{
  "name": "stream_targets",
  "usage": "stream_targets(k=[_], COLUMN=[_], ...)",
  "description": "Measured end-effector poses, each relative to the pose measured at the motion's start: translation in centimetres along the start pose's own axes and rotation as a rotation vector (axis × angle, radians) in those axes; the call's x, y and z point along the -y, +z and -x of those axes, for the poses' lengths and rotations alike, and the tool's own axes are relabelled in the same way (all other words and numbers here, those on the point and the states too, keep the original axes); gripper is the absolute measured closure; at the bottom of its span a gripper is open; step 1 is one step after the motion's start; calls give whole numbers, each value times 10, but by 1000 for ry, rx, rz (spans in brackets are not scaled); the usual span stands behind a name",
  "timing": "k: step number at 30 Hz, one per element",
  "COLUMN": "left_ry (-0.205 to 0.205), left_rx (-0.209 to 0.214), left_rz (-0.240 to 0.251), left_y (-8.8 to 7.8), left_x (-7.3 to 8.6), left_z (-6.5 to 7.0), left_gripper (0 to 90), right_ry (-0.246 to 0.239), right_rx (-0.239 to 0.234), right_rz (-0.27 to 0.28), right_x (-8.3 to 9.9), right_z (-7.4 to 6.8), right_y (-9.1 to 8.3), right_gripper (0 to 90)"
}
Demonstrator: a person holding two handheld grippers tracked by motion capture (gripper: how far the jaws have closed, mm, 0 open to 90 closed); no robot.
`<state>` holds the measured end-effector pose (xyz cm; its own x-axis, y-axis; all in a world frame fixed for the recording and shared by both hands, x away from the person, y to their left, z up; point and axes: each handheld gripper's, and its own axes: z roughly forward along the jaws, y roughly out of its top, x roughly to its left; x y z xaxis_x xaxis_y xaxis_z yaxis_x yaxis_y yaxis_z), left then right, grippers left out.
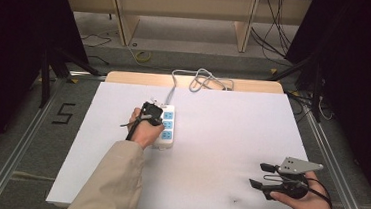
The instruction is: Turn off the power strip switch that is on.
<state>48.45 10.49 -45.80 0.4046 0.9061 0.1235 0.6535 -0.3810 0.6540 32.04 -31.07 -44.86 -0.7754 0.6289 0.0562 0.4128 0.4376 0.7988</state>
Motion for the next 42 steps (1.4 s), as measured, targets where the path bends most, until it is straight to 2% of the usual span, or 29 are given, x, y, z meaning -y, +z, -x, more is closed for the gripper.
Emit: stream_targets(k=[7, 9, 42], left_ry=[-2, 7, -5], left_rx=[-3, -11, -2], left_rz=[-3, -8, -3], left_y=[1, 0, 1], left_x=[0, 0, 0], left_z=[1, 2, 0], left_gripper=[900, 900, 900], right_ry=[-1, -2, -7], right_rx=[1, 0, 0], right_rz=[1, 0, -2], right_x=[0, 0, 0], right_z=[0, 0, -1], right_y=[0, 0, 0], right_gripper=[303, 303, 304])
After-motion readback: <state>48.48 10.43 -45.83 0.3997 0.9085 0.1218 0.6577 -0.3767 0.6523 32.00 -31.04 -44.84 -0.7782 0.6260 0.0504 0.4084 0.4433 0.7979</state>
